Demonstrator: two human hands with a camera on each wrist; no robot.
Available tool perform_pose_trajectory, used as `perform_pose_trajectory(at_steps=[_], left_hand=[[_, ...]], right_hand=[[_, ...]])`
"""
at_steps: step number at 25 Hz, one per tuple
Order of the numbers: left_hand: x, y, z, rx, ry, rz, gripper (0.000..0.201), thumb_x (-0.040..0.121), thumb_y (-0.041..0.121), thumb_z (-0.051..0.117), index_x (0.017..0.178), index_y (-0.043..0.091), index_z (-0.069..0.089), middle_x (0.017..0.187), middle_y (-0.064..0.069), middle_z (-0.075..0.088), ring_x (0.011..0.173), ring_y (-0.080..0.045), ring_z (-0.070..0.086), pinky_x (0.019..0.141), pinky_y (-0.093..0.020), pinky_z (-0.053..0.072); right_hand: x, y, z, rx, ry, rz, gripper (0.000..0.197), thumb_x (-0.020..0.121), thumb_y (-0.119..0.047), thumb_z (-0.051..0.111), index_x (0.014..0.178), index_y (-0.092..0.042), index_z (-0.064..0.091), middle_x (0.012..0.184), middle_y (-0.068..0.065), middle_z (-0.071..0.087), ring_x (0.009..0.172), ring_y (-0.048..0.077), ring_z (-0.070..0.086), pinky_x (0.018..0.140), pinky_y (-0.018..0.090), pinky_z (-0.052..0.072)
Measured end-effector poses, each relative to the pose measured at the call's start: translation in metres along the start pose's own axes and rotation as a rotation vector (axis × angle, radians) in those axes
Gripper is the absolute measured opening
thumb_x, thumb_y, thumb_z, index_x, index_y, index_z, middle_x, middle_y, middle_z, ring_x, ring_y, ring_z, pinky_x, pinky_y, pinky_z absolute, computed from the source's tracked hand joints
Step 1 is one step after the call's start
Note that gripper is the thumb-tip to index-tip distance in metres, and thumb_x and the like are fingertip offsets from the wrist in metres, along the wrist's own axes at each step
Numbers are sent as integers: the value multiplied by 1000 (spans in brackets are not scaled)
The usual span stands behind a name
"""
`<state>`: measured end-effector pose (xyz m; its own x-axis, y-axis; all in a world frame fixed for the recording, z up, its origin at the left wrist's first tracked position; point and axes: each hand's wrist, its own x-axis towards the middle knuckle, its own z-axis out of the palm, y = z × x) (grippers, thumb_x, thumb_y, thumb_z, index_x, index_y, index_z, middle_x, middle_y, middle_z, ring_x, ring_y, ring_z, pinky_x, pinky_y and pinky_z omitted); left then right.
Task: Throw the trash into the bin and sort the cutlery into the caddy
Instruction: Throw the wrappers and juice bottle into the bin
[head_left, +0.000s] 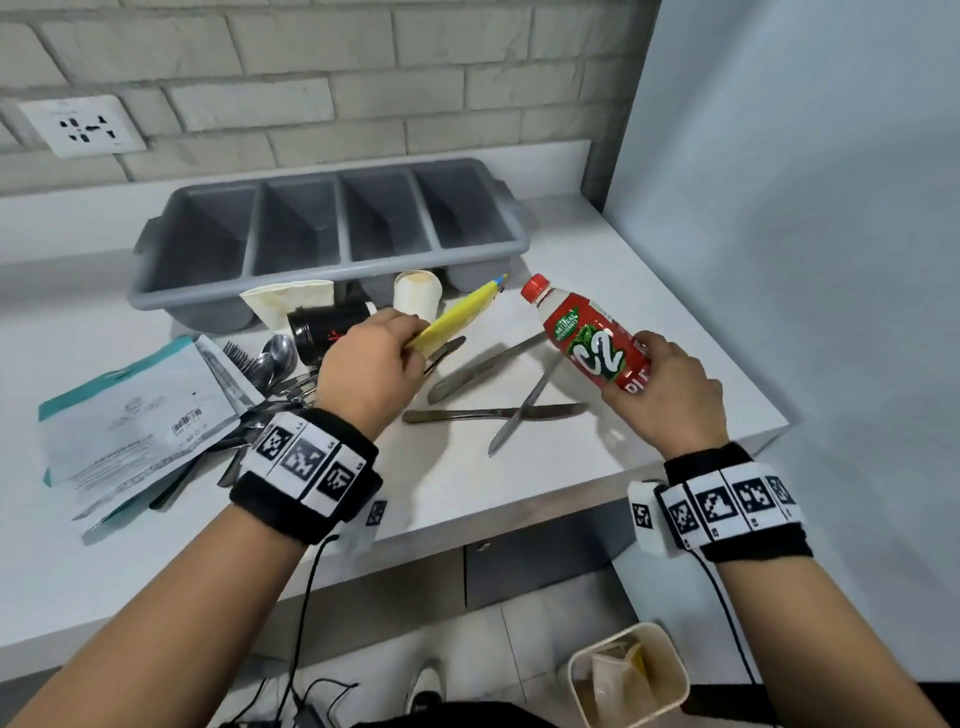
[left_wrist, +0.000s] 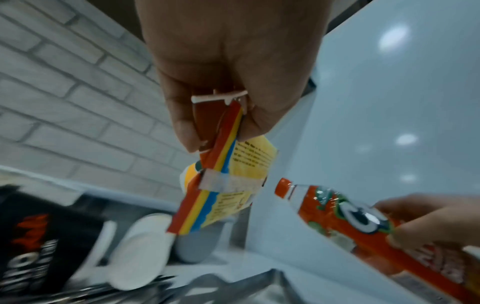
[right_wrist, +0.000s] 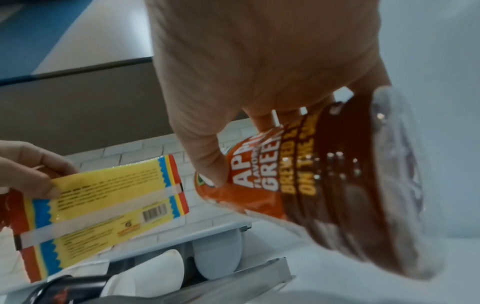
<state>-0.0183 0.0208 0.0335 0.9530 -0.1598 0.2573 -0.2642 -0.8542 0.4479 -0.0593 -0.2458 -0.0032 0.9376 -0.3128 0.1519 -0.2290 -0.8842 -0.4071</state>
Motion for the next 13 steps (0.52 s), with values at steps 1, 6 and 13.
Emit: perform_pose_trajectory(at_steps=[1,6,13], left_hand=[[-5,13,-1,-76,18,24,37,79,12,52,113,12,67,109,-9,67,95,-30,63,84,-34,52],[-40,90,46,-428,-183,33,35,76,5,55,106,13,70,86,-2,64,63,-8,52,59,0,37],[-107,158,161,-507,-623,151,37,78,2,55,113,9,67,108,-10,69,83,-9,56,68,-11,35]], right_hand=[[-9,7,-2,58,24,26,57,75,-47,60,123,-19,47,112,9,64,103,33,60,85,44,48],[-71,50,-10,339,157,226,64,77,-45,49,134,-19,37,116,11,65,101,30,63,78,33,48],[-183,137,37,640,294,588,61,77,-36,46,133,-13,39,110,2,60,94,14,57,81,23,42]])
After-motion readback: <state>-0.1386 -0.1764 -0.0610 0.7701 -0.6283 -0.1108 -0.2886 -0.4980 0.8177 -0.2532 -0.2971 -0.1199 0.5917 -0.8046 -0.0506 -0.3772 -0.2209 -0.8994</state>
